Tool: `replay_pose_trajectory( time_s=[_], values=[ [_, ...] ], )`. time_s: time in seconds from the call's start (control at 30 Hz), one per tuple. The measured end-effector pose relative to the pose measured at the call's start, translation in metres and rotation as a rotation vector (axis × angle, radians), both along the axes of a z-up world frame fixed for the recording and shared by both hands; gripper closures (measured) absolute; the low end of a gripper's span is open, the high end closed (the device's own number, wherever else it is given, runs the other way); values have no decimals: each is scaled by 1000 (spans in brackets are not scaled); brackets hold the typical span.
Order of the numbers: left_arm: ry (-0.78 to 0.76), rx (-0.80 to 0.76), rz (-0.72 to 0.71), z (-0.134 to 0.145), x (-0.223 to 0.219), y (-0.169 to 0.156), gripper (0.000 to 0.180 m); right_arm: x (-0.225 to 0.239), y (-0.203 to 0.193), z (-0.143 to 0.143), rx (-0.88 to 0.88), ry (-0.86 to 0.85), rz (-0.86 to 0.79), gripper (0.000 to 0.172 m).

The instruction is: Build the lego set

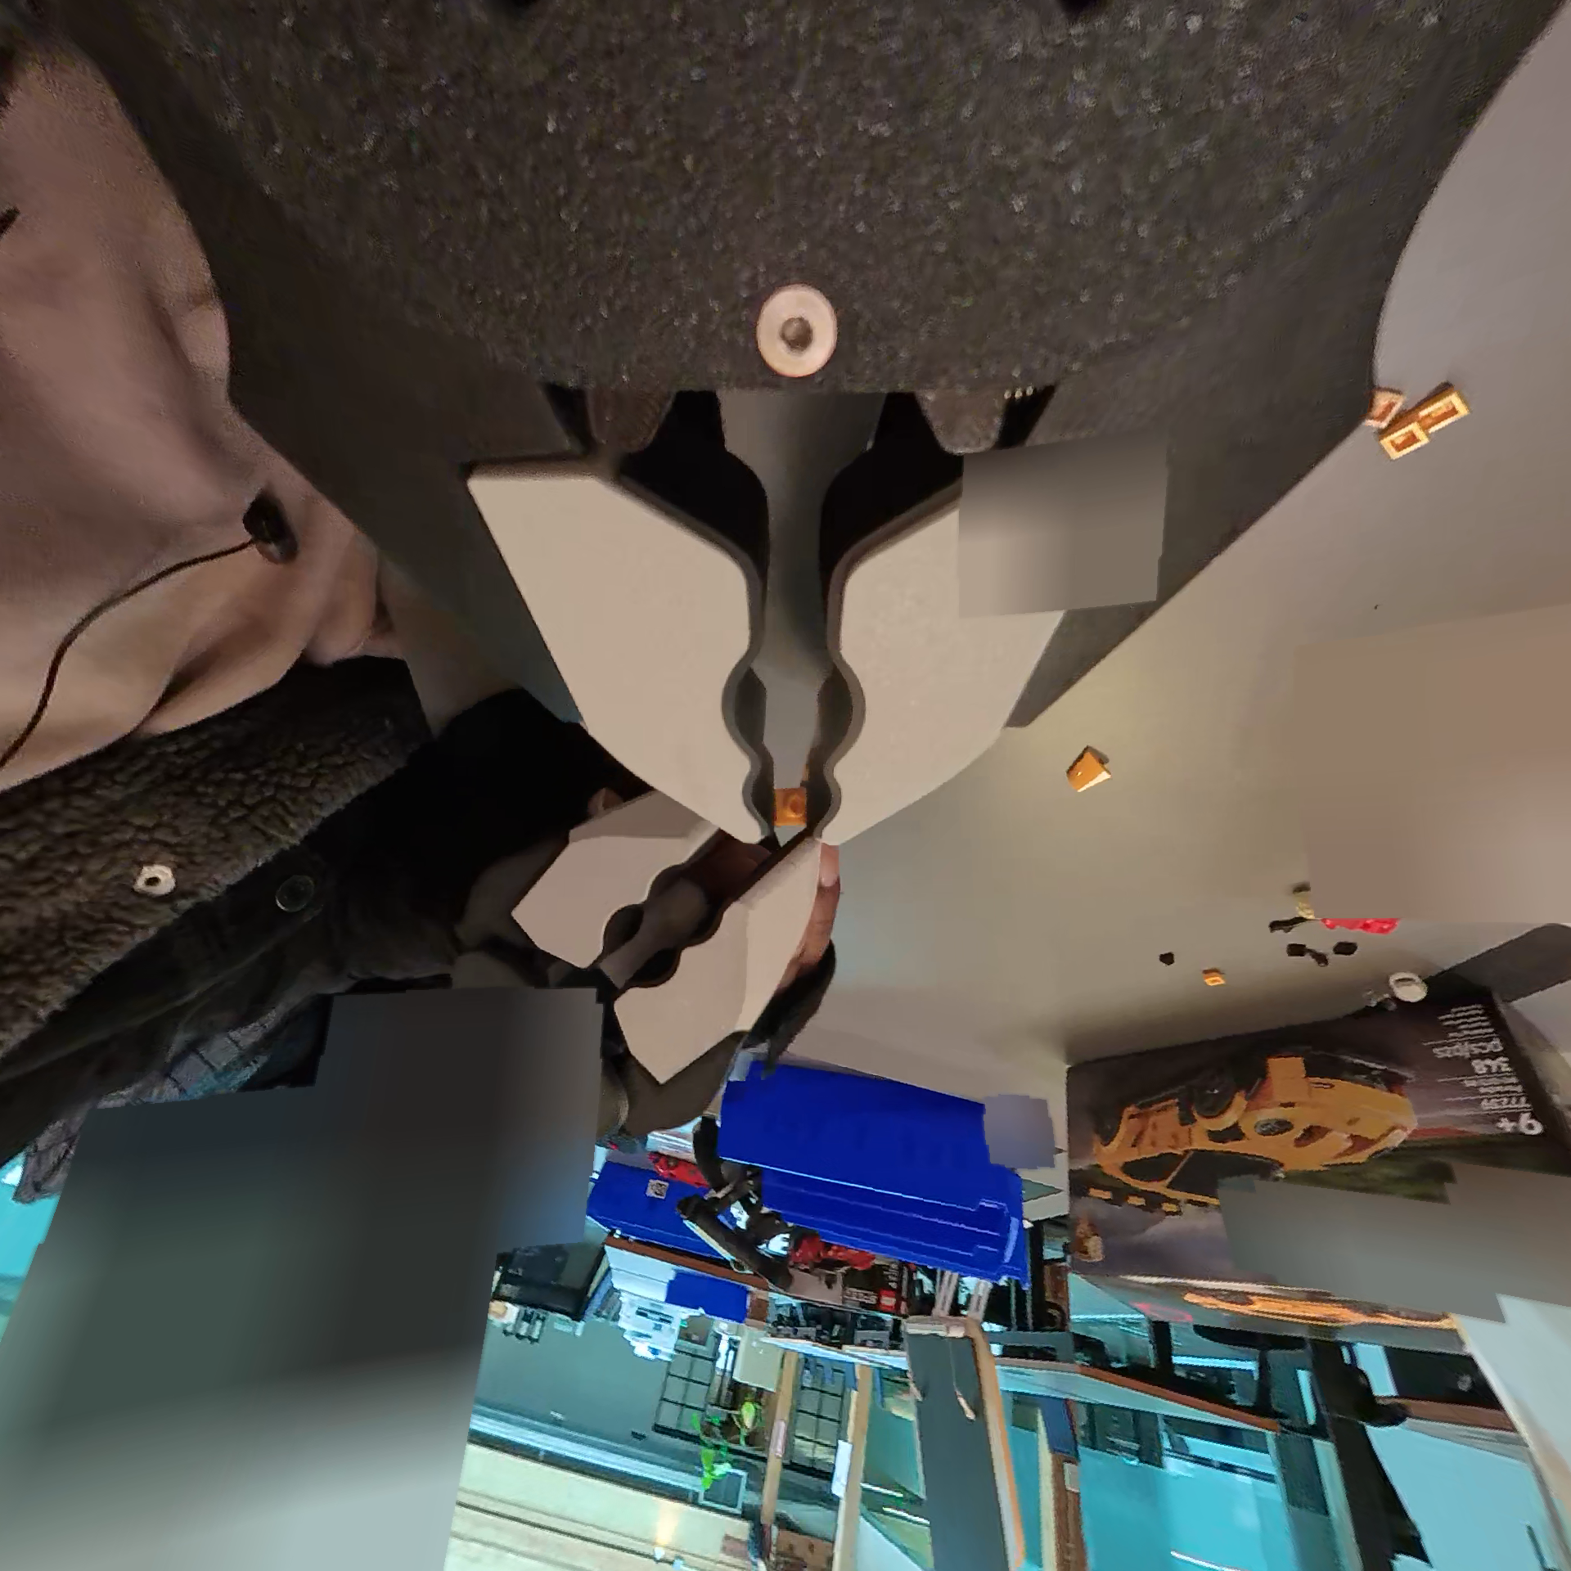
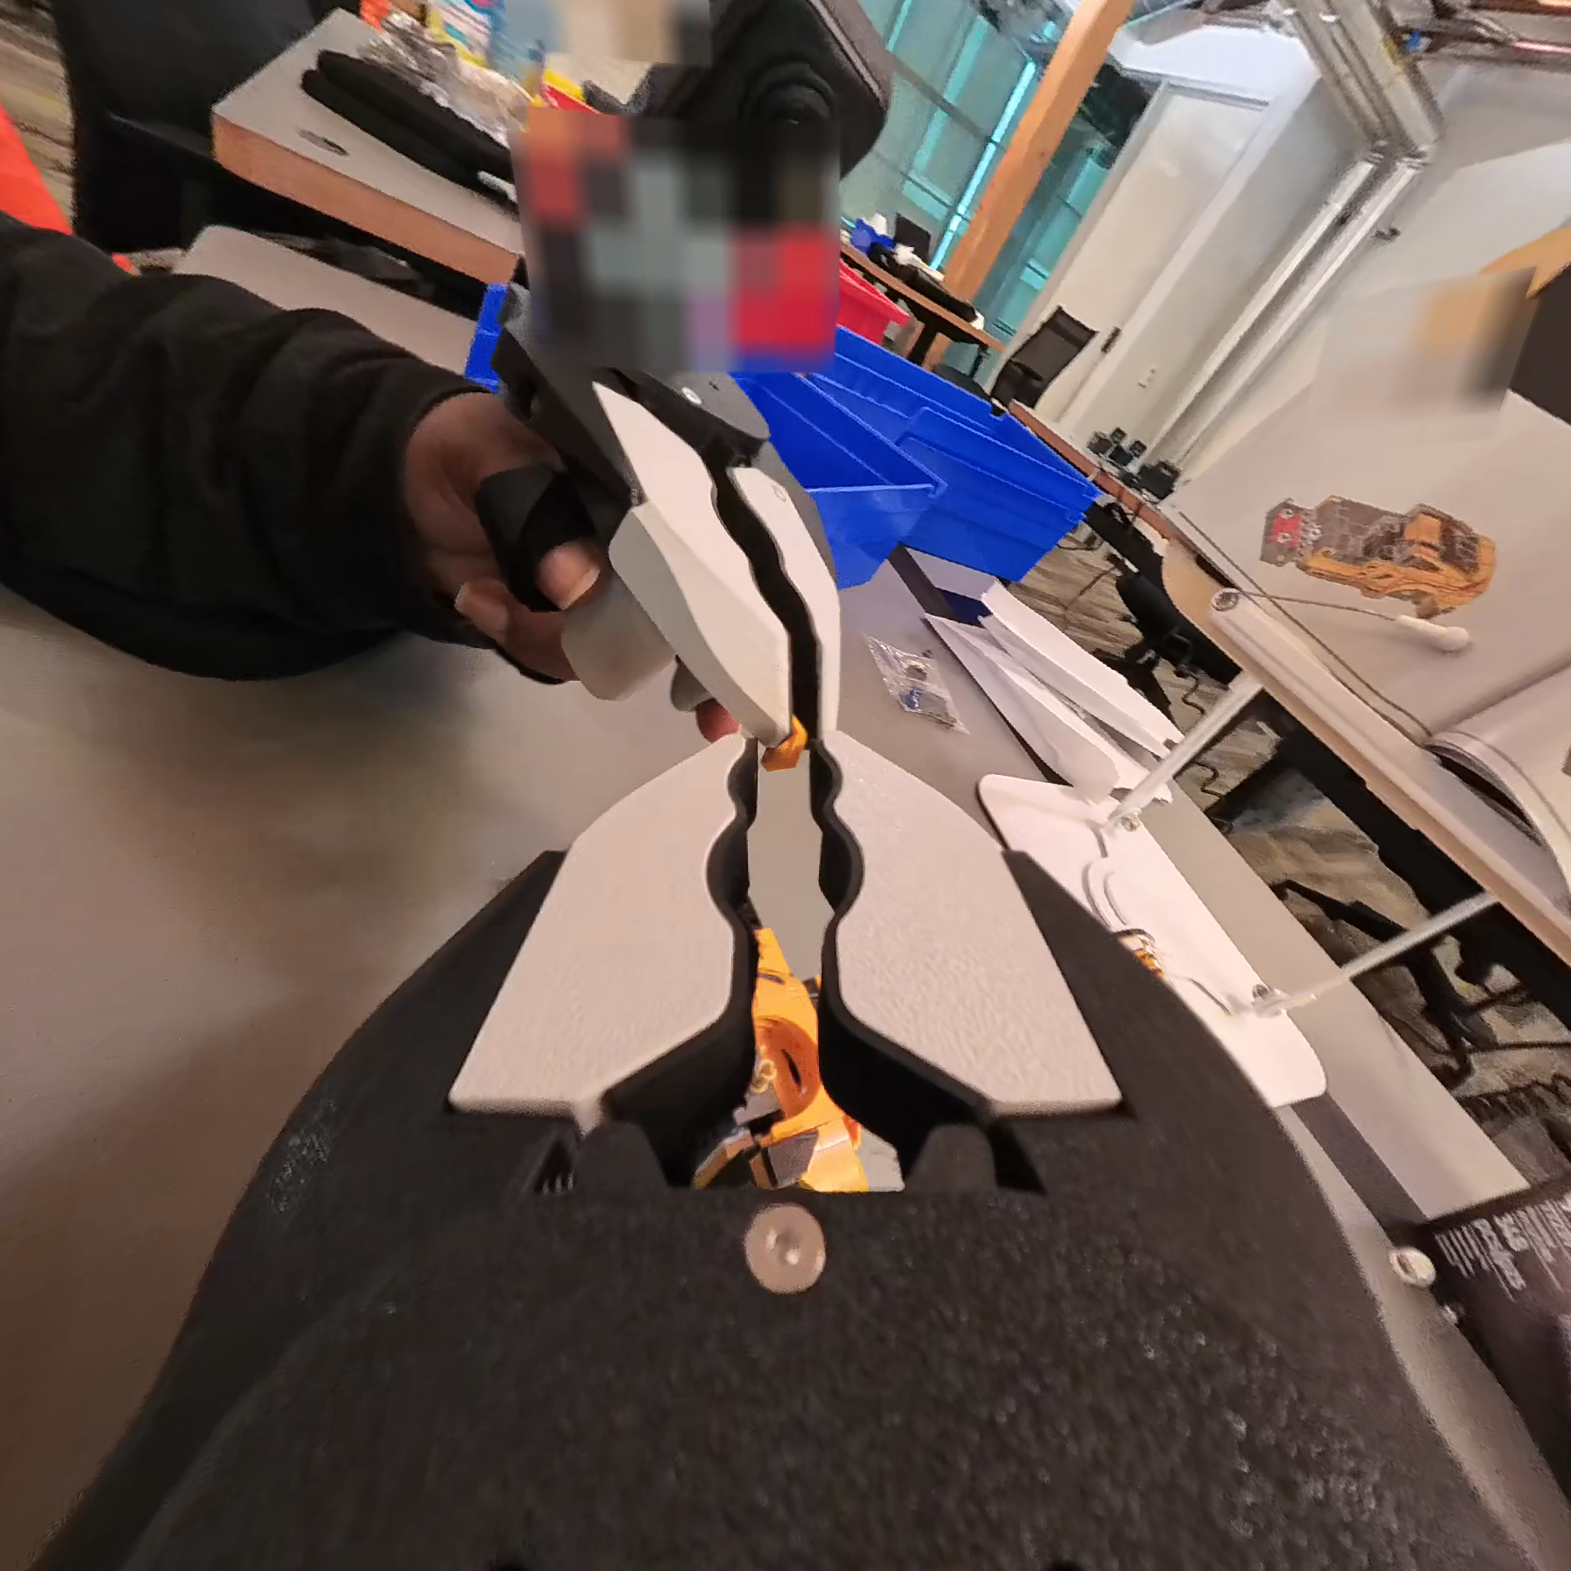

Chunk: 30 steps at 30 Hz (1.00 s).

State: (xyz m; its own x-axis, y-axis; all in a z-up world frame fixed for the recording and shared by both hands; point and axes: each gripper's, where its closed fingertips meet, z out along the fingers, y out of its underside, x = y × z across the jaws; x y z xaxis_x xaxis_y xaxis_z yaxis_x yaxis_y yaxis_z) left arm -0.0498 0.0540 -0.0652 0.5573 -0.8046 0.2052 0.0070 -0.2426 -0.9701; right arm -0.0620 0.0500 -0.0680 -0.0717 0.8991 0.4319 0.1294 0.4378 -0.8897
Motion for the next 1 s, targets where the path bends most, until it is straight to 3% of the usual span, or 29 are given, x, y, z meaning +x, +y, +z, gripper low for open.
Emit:
replay_pose_trajectory(
  time_s=[0.27,0.47,0.7,1.0],
  values=[
    [-80,-72,-94,1,4,-8,173,3,-9,1,117,21,48,163],
    [-171,-78,-35,9,1,-1,173,1,-1,8,119,57,-38,165],
    [-35,7,106,0,-5,10,173,-2,12,0,-35,19,-94,165],
    [65,45,85,-2,-5,6,174,-3,7,-2,-29,13,-71,164]
  ],
)
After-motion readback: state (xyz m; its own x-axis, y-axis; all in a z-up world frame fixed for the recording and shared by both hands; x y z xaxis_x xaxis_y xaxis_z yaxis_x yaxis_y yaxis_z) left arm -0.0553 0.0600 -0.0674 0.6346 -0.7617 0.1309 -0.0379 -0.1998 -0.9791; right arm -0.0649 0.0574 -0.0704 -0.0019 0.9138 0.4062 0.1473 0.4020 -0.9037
